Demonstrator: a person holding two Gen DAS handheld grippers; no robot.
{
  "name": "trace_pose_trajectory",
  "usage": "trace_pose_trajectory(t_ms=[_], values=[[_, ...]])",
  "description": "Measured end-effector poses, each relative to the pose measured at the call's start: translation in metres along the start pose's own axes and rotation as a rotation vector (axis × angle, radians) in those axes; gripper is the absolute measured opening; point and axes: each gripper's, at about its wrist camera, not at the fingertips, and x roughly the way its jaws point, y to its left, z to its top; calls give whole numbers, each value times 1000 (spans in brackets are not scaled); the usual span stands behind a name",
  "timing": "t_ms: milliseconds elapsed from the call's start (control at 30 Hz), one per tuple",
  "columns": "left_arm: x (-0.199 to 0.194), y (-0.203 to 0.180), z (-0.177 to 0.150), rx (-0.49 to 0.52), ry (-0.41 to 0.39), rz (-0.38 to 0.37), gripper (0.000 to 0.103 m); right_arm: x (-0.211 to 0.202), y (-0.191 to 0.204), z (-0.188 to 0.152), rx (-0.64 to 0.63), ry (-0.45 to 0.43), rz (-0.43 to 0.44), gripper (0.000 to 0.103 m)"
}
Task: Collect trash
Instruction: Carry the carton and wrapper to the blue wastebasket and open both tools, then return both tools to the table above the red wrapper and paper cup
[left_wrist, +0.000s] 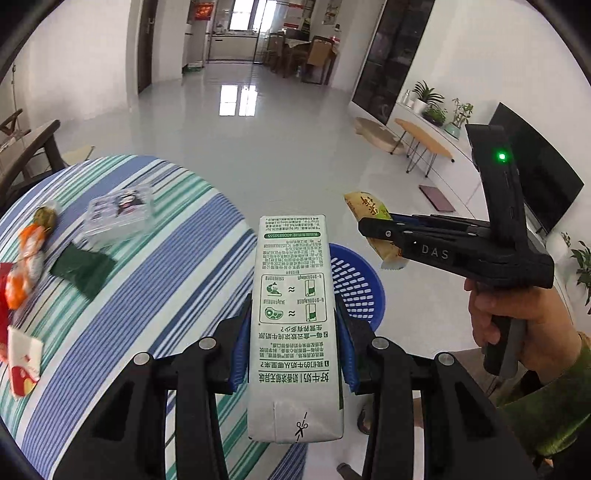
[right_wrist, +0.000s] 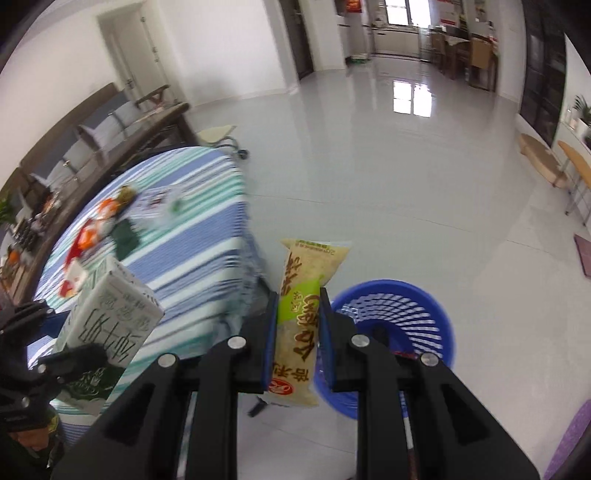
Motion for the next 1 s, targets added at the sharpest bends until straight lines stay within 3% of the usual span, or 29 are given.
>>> trace_pose_trajectory(t_ms=[133,300,500,533,567,600,667,800,867,933,1000], values=[[52,-21,19,-21,41,-59,40,17,-49,-1,51,20,-40,19],[124,-42,34,-42,90,-81,41,37,-89,-5,102,48,-55,19],[186,-50,38,-50,126,-75,41,61,-123,-11,199,71,-7,22],[193,-50,38,-50,126,-76,41,65,-127,-12,210,78,-3,28],[202,-51,39,-48,125,-75,43,68,-129,-12,223,78,-4,45],[211,-51,40,-46,127,-69,54,69,-134,-14,244,73,-12,53],[224,-50,42,-49,132,-43,69,67,-145,-14,280,66,-22,57],[215,-50,47,-52,113,-40,78,48,-149,-10,286,24,-81,58],[189,-54,47,-35,73,-46,86,33,-143,-8,271,-18,-129,82],[157,-59,47,-11,27,-45,91,22,-131,-9,253,-61,-178,93],[120,-60,43,4,-12,-53,94,13,-113,-11,213,-84,-205,93]])
